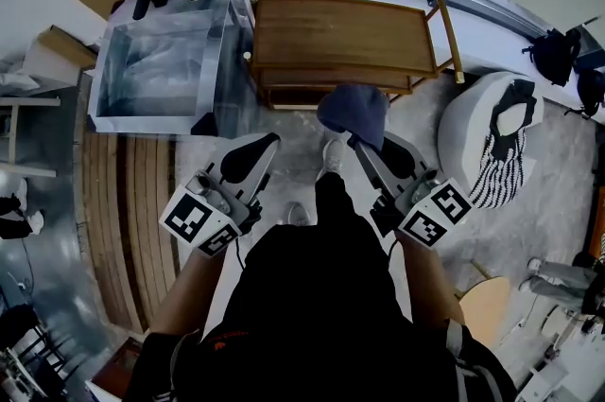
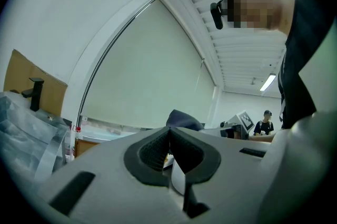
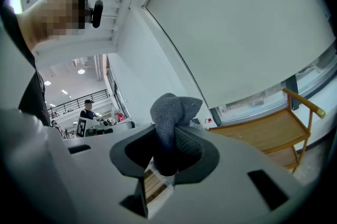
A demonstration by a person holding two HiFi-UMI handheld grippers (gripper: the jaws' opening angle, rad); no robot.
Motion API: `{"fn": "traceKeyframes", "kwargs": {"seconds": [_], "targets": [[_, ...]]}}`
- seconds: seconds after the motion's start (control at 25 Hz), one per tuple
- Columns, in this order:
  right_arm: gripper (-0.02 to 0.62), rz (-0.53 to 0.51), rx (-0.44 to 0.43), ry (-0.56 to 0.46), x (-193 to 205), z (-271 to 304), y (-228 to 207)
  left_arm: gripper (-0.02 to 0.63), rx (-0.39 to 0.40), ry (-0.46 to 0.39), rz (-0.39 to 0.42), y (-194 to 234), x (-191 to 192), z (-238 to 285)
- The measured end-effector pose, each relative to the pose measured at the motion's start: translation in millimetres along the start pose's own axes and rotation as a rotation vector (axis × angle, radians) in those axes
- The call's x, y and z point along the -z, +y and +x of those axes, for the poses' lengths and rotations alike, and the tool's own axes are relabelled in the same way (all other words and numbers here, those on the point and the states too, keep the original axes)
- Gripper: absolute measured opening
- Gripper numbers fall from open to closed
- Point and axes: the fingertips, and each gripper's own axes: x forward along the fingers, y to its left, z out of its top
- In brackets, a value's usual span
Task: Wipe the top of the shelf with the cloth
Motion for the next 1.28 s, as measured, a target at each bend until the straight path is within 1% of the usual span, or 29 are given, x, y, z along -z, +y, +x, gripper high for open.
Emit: {"fn": "traceKeyframes", "kwargs": {"seconds": [0.28, 0.48, 0.68, 0.8, 1.0, 1.12, 1.28], "targets": [[0.084, 0.024, -0.033, 0.026, -31, 31, -66, 0.020, -0.044, 0.017, -0.003, 36, -10, 63], [0.084, 0.035, -0.062, 0.058, -55, 62, -117, 0.020, -0.096, 0.037, -0.031, 68, -19, 108], [0.084, 0.054, -0.094, 0.093, -75, 86, -163, 0.020, -0.146, 0.016, -0.022, 101, -27, 155], [0.083, 0.065, -0.110, 0.103, -85, 98, -190, 0.020, -0.162, 0.014, -0.010, 115, -32, 182], [0.084, 0.076, -0.134, 0.109, -96, 109, -223, 0.020, -0.197, 0.017, -0.010, 132, -33, 213], [0.084, 0.073, -0.139, 0.114, -104, 114, -240, 0.020, -0.221, 0.018, -0.014, 141, -32, 225], [0.083, 0.064, -0.136, 0.120, -112, 122, -257, 0.020, -0.236, 0.013, 0.002, 152, -33, 237]]}}
